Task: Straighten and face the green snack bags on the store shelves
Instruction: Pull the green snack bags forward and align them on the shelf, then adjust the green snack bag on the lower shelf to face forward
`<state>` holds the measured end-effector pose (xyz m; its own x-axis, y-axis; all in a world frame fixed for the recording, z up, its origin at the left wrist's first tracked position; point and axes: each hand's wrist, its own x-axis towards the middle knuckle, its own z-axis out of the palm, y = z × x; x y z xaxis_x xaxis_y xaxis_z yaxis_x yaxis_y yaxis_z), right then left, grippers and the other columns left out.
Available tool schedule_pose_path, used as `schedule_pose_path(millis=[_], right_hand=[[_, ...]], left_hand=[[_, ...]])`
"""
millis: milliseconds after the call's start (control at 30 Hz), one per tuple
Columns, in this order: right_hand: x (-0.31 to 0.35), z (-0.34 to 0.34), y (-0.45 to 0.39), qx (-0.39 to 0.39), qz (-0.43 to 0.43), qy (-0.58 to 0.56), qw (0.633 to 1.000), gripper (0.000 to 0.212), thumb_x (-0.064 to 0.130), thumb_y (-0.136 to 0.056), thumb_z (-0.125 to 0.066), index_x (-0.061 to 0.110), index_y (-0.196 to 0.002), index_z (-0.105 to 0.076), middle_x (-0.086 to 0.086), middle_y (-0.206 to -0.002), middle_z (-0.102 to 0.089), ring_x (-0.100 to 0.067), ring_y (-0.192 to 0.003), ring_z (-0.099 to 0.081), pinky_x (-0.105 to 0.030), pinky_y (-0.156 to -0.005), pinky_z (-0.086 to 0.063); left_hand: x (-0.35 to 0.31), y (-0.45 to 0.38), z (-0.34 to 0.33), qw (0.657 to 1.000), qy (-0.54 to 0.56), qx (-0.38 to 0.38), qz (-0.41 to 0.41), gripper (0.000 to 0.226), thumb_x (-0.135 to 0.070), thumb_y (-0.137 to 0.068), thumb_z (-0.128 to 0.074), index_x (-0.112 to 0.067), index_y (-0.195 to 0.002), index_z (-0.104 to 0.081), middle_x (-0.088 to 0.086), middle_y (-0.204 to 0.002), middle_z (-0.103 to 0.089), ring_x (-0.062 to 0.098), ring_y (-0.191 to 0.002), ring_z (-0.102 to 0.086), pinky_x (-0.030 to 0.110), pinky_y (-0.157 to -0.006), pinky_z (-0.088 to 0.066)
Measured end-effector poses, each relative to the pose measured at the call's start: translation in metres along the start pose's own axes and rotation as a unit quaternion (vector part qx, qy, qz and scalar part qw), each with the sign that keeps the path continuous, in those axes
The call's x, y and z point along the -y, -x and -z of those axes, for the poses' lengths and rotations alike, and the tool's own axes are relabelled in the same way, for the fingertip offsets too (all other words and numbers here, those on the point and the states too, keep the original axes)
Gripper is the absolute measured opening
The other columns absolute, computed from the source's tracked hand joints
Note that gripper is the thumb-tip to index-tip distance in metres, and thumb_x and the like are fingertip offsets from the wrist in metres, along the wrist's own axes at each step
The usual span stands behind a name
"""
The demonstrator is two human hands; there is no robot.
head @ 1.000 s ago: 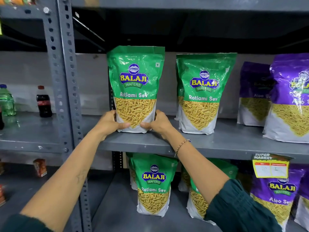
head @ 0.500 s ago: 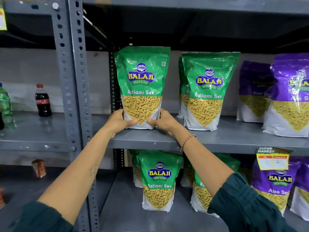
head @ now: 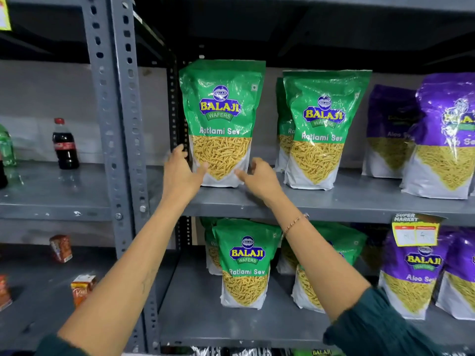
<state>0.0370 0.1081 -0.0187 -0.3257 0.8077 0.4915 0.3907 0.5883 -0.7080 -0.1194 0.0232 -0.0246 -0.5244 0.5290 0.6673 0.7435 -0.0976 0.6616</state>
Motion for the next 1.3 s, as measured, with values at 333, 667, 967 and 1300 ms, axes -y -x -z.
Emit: schedule_pose_path(millis=[333,667,967,1300], right_hand=[[-0.080,-0.019,0.154,-0.156,0.133,-0.085,0.975,0.011,0.006,-0.085,-0.057,0.011,-0.090,-0.066,-0.003,-0.081,-0.066,-0.010,-0.070,-0.057,-0.014,-0.067,-0.044],[-0.255,-0.072,0.178,0.134,-0.253,-0.009,0.958,0.048,0.010,-0.083,-0.066,-0.004,-0.124,-0.046,-0.003,-0.089,-0.054,-0.023,-0.088,-0.053,-0.040,-0.091,-0.049],[-0.289,-0.110,0.140,0.165,-0.270,-0.080,0.945,0.079,0.006,-0.071,-0.076,0.008,-0.136,-0.031,-0.011,-0.137,-0.049,-0.027,-0.126,-0.045,-0.050,-0.107,-0.039],[-0.272,-0.141,0.137,0.119,-0.260,-0.125,0.950,0.068,0.001,-0.058,-0.084,0.004,-0.118,-0.052,-0.015,-0.119,-0.064,-0.024,-0.106,-0.060,-0.037,-0.097,-0.050]], left_hand=[[0.024,0.159,-0.046,0.979,0.191,0.058,-0.051,0.010,-0.029,-0.090,-0.055,-0.027,-0.090,-0.064,-0.011,-0.083,-0.069,0.004,-0.078,-0.064,0.020,-0.070,-0.049],[0.165,0.204,-0.136,0.912,0.063,0.322,0.248,0.076,-0.014,-0.079,-0.071,-0.013,-0.141,-0.027,0.010,-0.141,-0.045,0.022,-0.125,-0.045,0.029,-0.093,-0.039],[0.183,0.197,-0.173,0.891,0.059,0.376,0.246,0.082,-0.008,-0.068,-0.079,-0.012,-0.137,-0.034,0.011,-0.139,-0.051,0.028,-0.128,-0.047,0.044,-0.107,-0.039],[0.211,0.197,-0.151,0.915,0.039,0.314,0.251,0.073,-0.011,-0.058,-0.085,-0.012,-0.123,-0.051,0.010,-0.123,-0.065,0.024,-0.113,-0.060,0.038,-0.100,-0.047]])
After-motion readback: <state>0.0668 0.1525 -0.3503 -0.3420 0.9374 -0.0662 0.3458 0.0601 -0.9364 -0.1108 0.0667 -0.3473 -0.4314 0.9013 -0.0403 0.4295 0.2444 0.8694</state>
